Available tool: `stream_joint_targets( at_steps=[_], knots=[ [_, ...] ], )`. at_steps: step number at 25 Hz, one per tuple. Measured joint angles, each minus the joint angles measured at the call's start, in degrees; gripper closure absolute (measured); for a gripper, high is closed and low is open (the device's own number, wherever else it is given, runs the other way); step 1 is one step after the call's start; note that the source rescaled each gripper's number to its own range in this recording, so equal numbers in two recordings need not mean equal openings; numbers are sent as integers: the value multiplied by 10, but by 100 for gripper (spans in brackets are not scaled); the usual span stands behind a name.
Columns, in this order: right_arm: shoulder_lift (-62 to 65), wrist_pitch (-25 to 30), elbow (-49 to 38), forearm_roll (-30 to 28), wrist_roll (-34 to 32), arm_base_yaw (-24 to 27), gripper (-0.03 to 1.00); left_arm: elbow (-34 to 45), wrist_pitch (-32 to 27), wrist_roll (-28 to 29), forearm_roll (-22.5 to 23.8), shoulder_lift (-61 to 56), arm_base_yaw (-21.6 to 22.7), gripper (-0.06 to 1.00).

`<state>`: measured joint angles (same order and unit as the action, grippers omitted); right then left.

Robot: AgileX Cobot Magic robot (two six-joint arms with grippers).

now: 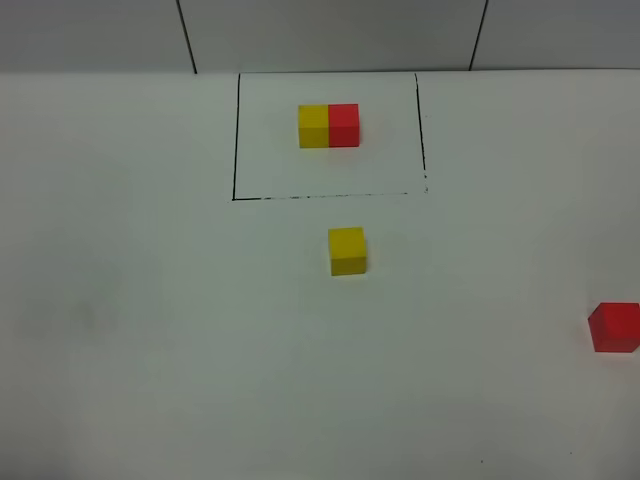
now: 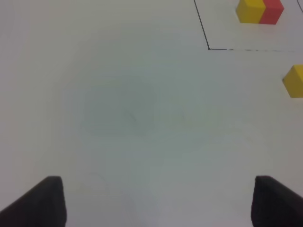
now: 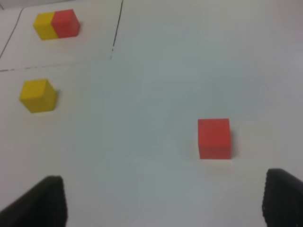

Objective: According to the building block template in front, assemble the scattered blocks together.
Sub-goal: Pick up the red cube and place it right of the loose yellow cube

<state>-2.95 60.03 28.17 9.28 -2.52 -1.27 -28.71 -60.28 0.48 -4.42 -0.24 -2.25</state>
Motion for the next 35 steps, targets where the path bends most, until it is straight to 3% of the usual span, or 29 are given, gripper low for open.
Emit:
stream_joint_targets(
  at_steps=[4, 17, 22, 35],
  knots=[
    [-104, -13, 7, -1, 2, 0, 4, 0, 0, 0, 0, 0, 0, 14],
    [-577, -199, 61, -6, 38, 0, 4, 0, 0, 0, 0, 0, 0, 14],
    [-733, -213, 93, -7, 73, 0, 4, 0, 0, 0, 0, 0, 0, 14],
    [-854, -274, 108, -28, 93, 0, 4, 0, 0, 0, 0, 0, 0, 14]
  ],
)
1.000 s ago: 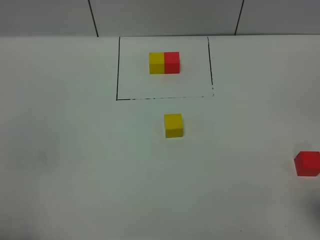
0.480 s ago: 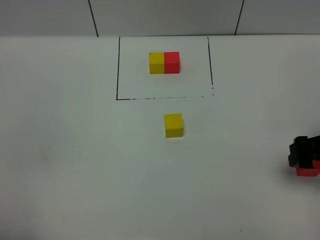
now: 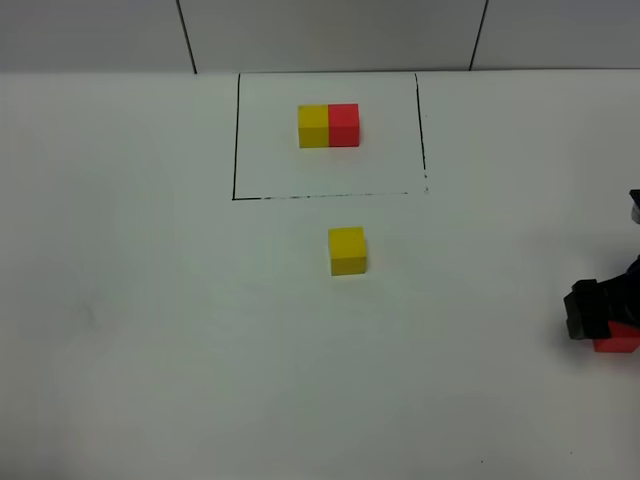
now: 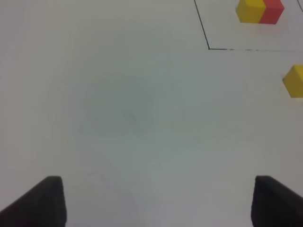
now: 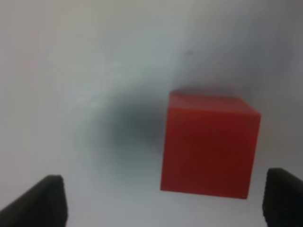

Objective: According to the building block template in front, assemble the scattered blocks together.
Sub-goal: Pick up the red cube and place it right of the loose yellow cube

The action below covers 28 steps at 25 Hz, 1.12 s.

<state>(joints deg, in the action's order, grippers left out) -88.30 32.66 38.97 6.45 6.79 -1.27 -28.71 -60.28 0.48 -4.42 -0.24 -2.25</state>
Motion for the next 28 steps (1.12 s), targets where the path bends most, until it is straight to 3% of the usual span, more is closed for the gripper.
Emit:
stream_joint_targets(
  at_steps=[28],
  knots=[
    [-64, -36, 0, 6, 15, 18, 4, 0, 0, -5, 1, 0, 0, 14]
  ],
)
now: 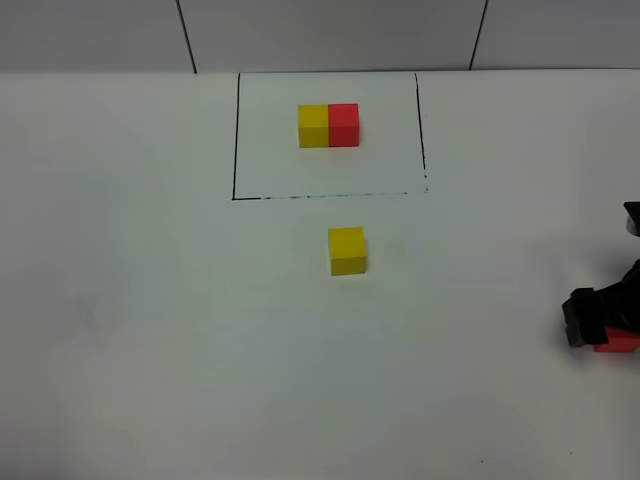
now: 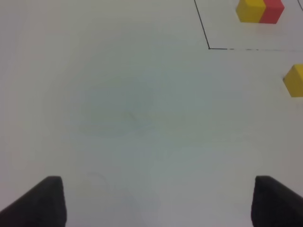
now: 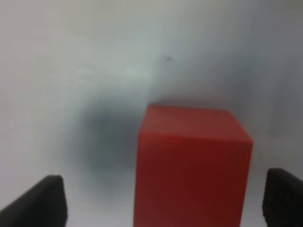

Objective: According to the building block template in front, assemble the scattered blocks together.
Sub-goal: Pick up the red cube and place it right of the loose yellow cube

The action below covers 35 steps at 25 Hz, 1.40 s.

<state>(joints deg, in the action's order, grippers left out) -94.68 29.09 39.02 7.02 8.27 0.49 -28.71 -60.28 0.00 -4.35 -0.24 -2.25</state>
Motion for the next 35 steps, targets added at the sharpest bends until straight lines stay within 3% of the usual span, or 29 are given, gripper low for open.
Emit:
stream_joint_targets(
  at_steps=[5, 8, 10, 13, 18, 22, 28, 35],
  knots=[
    [-24, -9, 0, 0, 1, 0, 5, 0, 0, 0, 0, 0, 0, 14],
    [-27, -13, 1, 0, 1, 0, 17, 0, 0, 4, 0, 0, 0, 14],
    [-27, -9, 8, 0, 1, 0, 38, 0, 0, 4, 0, 0, 0, 14],
    [-27, 11, 20, 0, 1, 0, 97, 0, 0, 4, 0, 0, 0, 14],
    [-27, 120, 92, -3, 27, -8, 95, 0, 0, 4, 0, 0, 0, 14],
    [-28, 199, 184, -35, 100, -65, 95, 0, 0, 4, 0, 0, 0, 14],
    [-57, 214, 279, -90, 257, -200, 95, 0, 0, 4, 0, 0, 0, 14],
    [-144, 225, 355, -117, 390, -260, 95, 0, 0, 4, 0, 0, 0, 14]
  ],
)
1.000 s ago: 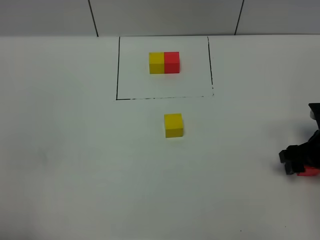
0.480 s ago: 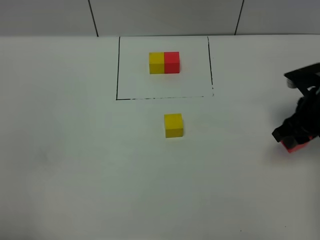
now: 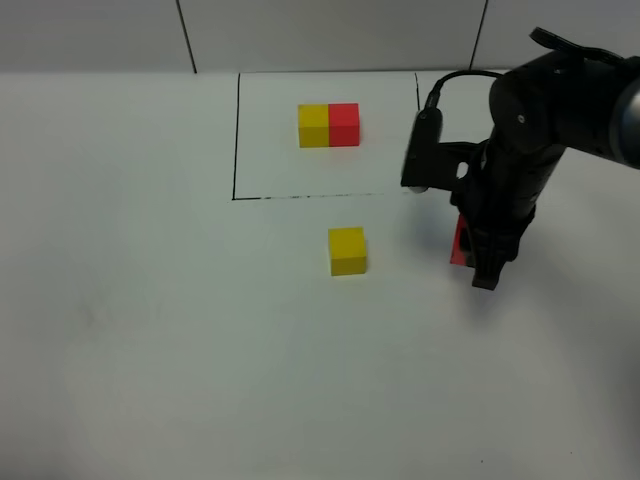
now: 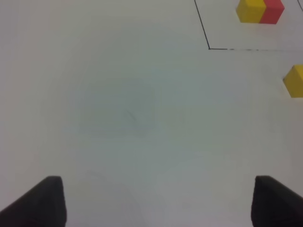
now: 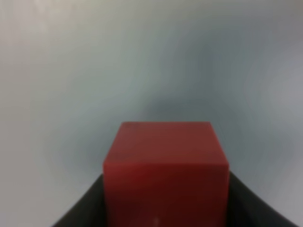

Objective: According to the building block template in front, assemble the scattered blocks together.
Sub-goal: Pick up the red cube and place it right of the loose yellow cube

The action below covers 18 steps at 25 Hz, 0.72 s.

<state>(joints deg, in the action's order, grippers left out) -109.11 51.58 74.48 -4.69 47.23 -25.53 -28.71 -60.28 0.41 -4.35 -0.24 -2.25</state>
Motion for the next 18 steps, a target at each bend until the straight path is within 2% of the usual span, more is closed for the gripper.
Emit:
stream_joint_targets(
  at_steps=[5, 18],
  knots=[
    [-48, 42, 66, 14, 49, -10, 95, 0, 0, 0, 0, 0, 0, 14],
    [-148, 91, 198, 52, 124, -28, 95, 0, 0, 0, 0, 0, 0, 14]
  ],
)
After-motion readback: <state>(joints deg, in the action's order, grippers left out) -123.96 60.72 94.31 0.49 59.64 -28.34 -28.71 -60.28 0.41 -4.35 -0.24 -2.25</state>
